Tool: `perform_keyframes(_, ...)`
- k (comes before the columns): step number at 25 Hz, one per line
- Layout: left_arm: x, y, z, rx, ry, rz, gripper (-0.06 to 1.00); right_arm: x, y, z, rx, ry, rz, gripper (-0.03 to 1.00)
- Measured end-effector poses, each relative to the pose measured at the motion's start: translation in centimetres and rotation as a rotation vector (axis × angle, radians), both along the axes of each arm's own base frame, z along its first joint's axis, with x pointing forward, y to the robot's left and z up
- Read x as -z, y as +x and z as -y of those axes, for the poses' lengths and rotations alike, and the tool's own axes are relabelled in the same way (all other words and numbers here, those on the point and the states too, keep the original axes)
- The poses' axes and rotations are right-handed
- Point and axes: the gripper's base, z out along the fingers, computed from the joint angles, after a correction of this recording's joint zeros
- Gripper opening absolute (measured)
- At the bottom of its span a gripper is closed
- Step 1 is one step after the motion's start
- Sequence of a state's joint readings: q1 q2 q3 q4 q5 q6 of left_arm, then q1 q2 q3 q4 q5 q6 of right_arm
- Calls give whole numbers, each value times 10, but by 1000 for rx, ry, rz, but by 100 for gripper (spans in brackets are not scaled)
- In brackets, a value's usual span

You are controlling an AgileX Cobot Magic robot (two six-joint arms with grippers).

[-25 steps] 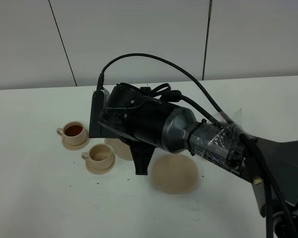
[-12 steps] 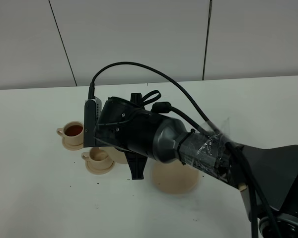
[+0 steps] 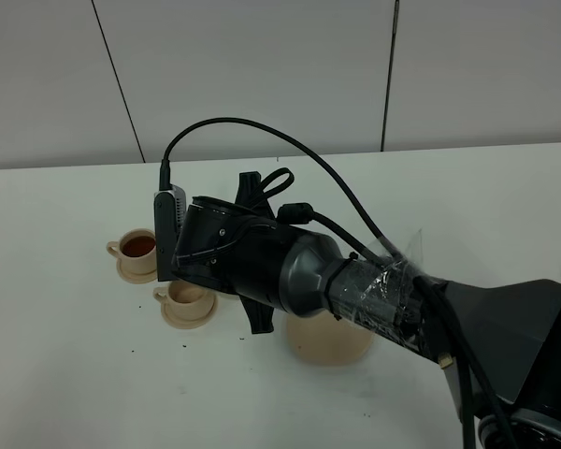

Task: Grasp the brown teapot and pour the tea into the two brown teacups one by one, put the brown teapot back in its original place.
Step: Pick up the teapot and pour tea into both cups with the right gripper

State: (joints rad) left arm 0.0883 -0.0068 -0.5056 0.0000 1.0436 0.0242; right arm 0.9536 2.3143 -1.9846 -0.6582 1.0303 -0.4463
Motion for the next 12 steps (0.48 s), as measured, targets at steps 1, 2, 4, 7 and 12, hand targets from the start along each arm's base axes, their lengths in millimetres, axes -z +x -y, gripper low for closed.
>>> perform_keyframes(1,0,0,0,0,0,0,30,0,0,0,0,-2,4,9)
perform_keyframes(2,0,0,0,0,0,0,30,0,1,0,-1,-4,8,9)
perform_keyframes(4,0,0,0,0,0,0,30,-1,1,0,-2,-8,14,9)
perform_keyframes(7,0,0,0,0,0,0,30,-1,1,1,-5,-13,21,9)
perform_keyframes(12,0,0,0,0,-1,0,30,-2,1,0,-12,-20,30,9)
